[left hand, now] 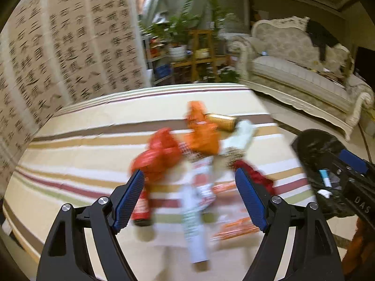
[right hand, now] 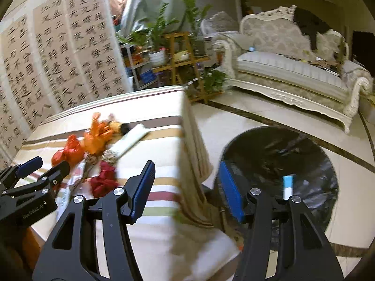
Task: Collect trash
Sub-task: 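Grasp the red bottle with the left tool while the right tool grasps the red cloth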
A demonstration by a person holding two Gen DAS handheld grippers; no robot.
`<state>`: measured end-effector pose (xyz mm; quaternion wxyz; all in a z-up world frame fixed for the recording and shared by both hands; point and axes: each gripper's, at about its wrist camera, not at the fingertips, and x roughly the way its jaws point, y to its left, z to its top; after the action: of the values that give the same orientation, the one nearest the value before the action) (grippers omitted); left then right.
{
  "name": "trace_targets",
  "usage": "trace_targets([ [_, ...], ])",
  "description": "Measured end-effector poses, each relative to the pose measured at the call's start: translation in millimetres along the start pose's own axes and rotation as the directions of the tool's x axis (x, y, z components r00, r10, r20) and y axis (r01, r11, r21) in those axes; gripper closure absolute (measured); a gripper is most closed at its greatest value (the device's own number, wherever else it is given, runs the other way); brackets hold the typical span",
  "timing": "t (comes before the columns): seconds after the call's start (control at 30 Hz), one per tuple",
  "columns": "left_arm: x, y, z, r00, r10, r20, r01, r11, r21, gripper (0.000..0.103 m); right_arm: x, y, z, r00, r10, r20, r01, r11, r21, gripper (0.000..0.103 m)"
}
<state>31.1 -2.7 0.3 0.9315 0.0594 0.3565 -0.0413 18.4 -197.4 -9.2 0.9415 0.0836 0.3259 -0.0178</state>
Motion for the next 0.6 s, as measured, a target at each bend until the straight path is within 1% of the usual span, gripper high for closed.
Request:
trace_targets([
  [0.1,5.6,24.9,-7.1,0.999,0.041,-0.028,-0.042,0.998,-0.044,0.026,5.6,17.5,0.1,0.999,0.029,-0.016,-0.029,0.999,-0.027,0.047],
  [0.23,15.7,47.9,-13.6,0.996,0.061,-0.07,-0.067,0.994,-0.09,0.026,11.3,35.4,-1.2,0.998,0.052,-0.033,-0.054,0.997,-0.058,0.047],
  [0.33,20.8,56.8,-16.9,0.994,0.06,-0.089,-0.07,0.991,-0.11,0.026,15.9,46.1,-1.9,0.997,0.062,-0.046,-0.065,0.995,-0.074,0.047],
  [0.43,26.1,61.8,-17.2,0.993,0.04,-0.11,-0.053,0.991,-0.121,0.026,20.0,53.9,-2.4,0.996,0.07,-0.061,-0.075,0.993,-0.087,0.047],
  [0.47,27.9,62.9,-17.1,0.993,0.032,-0.115,-0.047,0.991,-0.125,0.027,21.2,55.3,-2.2,0.995,0.07,-0.064,-0.076,0.993,-0.091,0.047],
  [0.53,31.4,64.1,-17.8,0.991,0.014,-0.133,-0.032,0.991,-0.133,0.037,23.3,58.2,-3.1,0.995,0.071,-0.072,-0.078,0.992,-0.098,0.047],
  [0.6,33.2,65.5,-19.4,0.99,0.001,-0.142,-0.02,0.99,-0.136,0.043,25.7,61.0,-3.1,0.994,0.073,-0.081,-0.081,0.991,-0.102,0.047],
])
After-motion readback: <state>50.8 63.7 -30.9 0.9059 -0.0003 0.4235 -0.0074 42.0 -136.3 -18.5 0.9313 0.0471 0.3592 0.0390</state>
